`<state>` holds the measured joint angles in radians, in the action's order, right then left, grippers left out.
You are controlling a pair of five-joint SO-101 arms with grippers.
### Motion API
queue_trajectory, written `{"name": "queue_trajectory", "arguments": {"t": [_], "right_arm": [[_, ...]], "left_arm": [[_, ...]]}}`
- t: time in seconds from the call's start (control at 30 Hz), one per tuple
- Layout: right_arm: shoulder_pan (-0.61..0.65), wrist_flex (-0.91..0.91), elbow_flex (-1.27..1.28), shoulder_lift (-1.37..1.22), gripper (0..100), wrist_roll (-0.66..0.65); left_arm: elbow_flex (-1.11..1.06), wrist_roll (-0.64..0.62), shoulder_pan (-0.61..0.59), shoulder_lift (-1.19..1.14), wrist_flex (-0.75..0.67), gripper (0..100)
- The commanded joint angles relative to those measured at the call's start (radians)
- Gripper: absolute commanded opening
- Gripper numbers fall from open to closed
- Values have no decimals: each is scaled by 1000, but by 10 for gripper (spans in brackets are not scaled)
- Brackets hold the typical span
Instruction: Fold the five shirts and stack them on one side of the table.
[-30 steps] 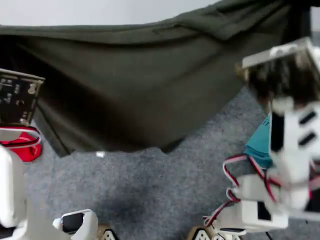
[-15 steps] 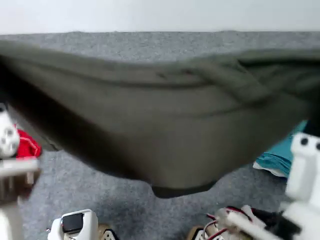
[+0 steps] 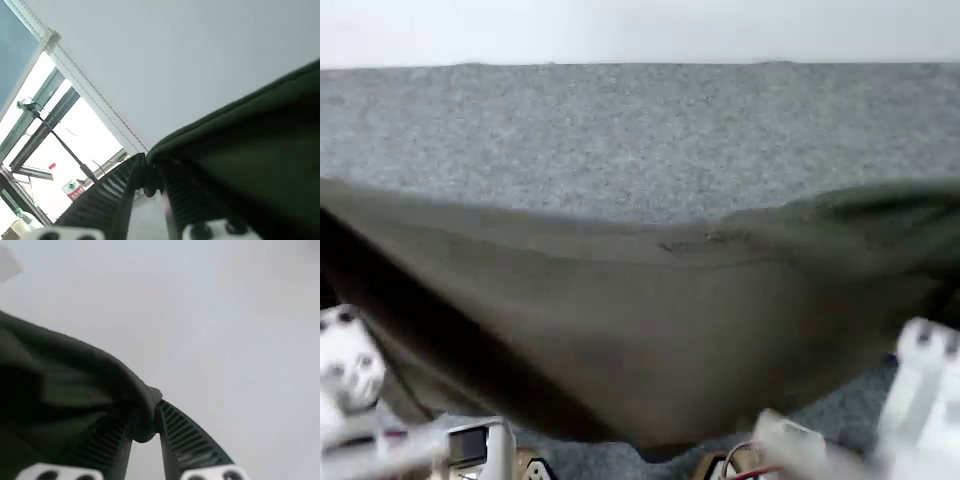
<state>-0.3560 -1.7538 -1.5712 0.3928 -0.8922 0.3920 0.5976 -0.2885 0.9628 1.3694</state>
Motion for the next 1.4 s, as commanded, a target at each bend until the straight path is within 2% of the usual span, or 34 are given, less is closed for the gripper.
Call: {"name": "queue_trajectory", "arguments": {"t": [0.0, 0.13, 0.27, 0.5, 0.67, 0.8, 1.0, 1.17, 1.37], "right_arm": [[27, -39, 226, -5, 11, -2], [102, -28, 514, -5, 11, -2], [174, 59, 829, -5, 11, -2], [239, 456, 1289, -5, 11, -2], [278, 771, 1545, -5, 11, -3], [288, 1000, 1695, -5, 11, -3], [282, 1280, 1827, -21, 11, -9], [249, 1434, 1804, -131, 11, -11], [242, 1527, 1653, -328, 11, -11]], "left_arm": [[-134, 11, -2, -6, -41, 25], [-351, 11, 0, -6, -130, 25], [-634, 12, 0, -6, -287, 25], [-1098, 107, 17, -9, -727, 25], [-1260, 161, 66, -38, -898, 25], [-1234, 164, 66, -176, -971, 25], [-1033, 164, 71, -477, -994, 25], [-797, 163, 72, -772, -990, 25], [-499, 163, 72, -1080, -988, 25]]}}
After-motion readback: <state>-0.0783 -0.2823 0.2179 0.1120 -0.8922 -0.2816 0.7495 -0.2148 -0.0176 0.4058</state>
